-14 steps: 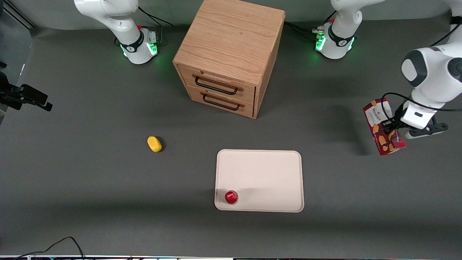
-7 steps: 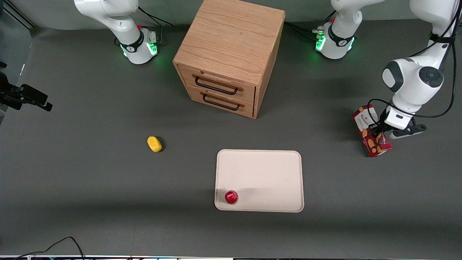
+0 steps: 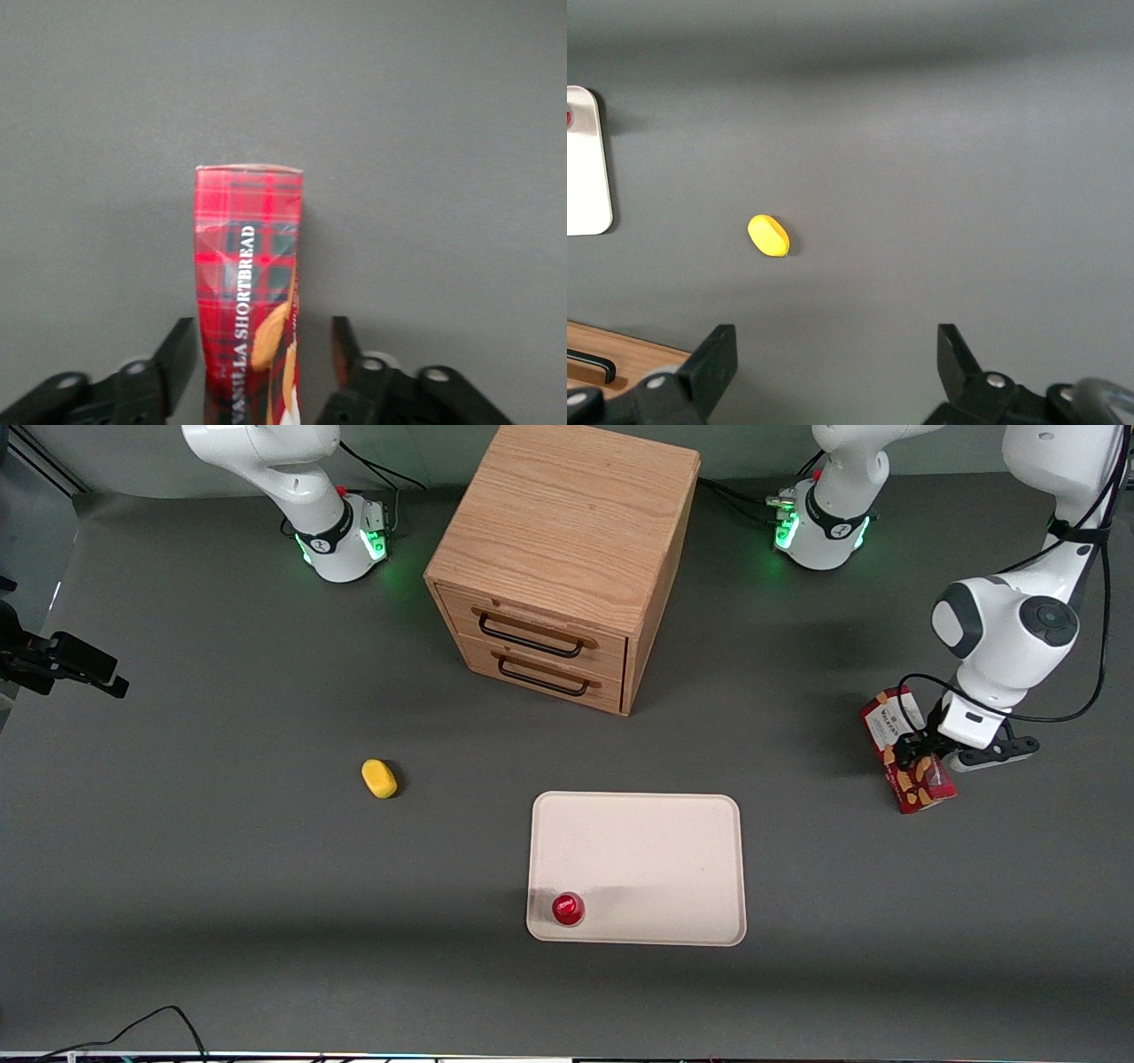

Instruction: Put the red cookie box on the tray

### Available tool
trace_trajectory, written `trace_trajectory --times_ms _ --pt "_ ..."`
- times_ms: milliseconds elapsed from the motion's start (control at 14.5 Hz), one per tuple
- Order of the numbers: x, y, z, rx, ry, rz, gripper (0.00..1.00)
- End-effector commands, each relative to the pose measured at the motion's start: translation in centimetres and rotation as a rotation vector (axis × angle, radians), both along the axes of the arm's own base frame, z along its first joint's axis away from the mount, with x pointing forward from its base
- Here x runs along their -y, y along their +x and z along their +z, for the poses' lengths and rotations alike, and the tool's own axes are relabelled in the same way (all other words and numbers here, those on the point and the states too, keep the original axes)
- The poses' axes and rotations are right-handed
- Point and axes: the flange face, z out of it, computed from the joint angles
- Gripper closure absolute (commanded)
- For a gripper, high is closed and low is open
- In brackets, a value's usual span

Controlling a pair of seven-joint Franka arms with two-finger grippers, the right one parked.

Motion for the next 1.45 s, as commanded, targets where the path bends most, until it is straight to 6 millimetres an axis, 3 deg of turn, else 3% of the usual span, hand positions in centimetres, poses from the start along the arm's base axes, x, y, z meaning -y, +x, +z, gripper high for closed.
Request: trace_trajectory --times_ms 0,276,345,483,690,1034,1379 --pt "1.7 2.4 7.8 -0.064 -0.003 -0.04 0.0" --pt "4.6 6.8 18.3 -0.165 0.034 -0.152 0.0" --pt "6.1 7.6 20.7 -0.156 0.062 -0.19 0.0" --pt "8.6 8.9 24.5 -0.137 0.082 -0.224 0.0" --pt "12.1 10.1 27.0 -0.141 0.071 -0.272 0.0" --pt "12.2 10.0 31.2 -0.162 0.085 -0.271 0.0" --pt "11.5 9.6 33.3 -0.178 0.08 -0.261 0.0"
